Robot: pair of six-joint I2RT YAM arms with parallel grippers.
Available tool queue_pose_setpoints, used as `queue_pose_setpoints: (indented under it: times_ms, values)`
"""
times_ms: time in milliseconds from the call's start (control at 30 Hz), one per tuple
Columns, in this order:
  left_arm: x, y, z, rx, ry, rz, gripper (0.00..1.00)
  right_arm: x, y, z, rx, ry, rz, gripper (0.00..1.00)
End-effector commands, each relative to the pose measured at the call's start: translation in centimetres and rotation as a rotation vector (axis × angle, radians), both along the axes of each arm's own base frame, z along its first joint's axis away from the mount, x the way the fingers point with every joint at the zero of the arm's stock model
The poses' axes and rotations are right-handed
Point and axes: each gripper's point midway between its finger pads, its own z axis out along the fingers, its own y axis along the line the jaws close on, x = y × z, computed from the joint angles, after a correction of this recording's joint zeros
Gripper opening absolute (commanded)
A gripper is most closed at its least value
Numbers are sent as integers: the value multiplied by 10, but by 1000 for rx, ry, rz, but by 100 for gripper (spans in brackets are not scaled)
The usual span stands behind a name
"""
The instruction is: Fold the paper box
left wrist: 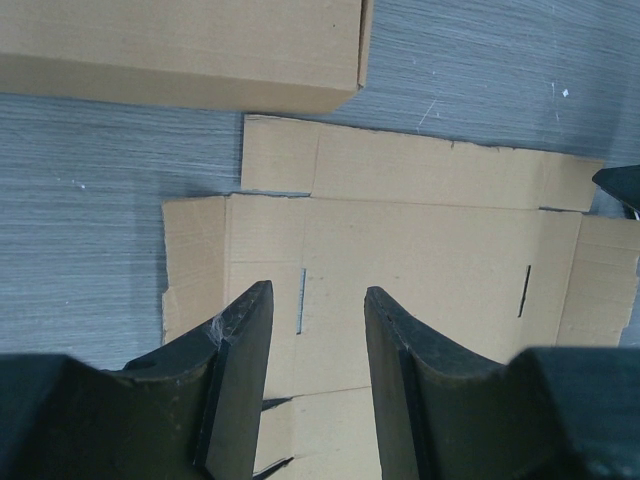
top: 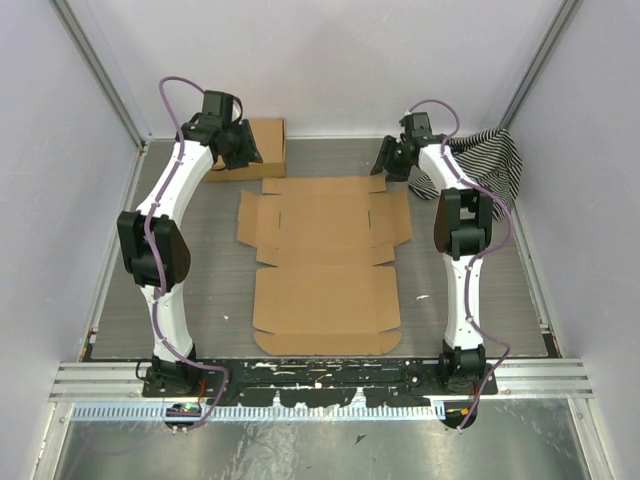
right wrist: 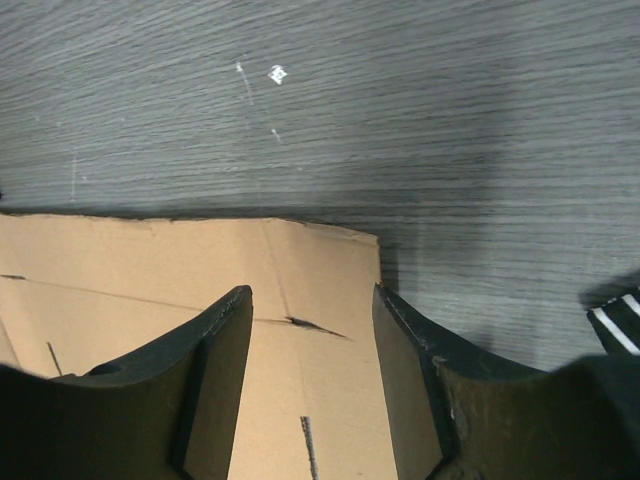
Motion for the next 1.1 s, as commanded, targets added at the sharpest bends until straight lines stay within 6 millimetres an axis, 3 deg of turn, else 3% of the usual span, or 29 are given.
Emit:
queue_pose_setpoints:
  times_ms: [0, 200, 533, 600, 733, 833, 933, 1067]
  values:
    - [7, 0, -8, 10, 8, -2, 49, 13, -7, 12, -65, -60, -11, 57]
    - [10, -1, -16, 13, 22, -2, 49, 15, -7, 5, -80, -64, -5, 57]
    - [13, -1, -28, 16, 54, 2, 50, 13, 14, 4, 9, -78, 75, 53]
    - [12, -1, -31, 17, 63, 5, 50, 13, 17, 5, 10, -87, 86, 48]
    - [11, -1, -35, 18, 79, 7, 50, 12, 19, 14, 8, -104, 94, 24]
    - [9, -1, -37, 19, 88, 9, 50, 9, 20, 21, 6, -109, 98, 12]
    - [8, -1, -38, 21, 95, 9, 50, 5, 22, 30, -1, -110, 104, 2]
    - [4, 2, -40, 33, 117, 15, 51, -5, 23, 44, -45, -120, 111, 1]
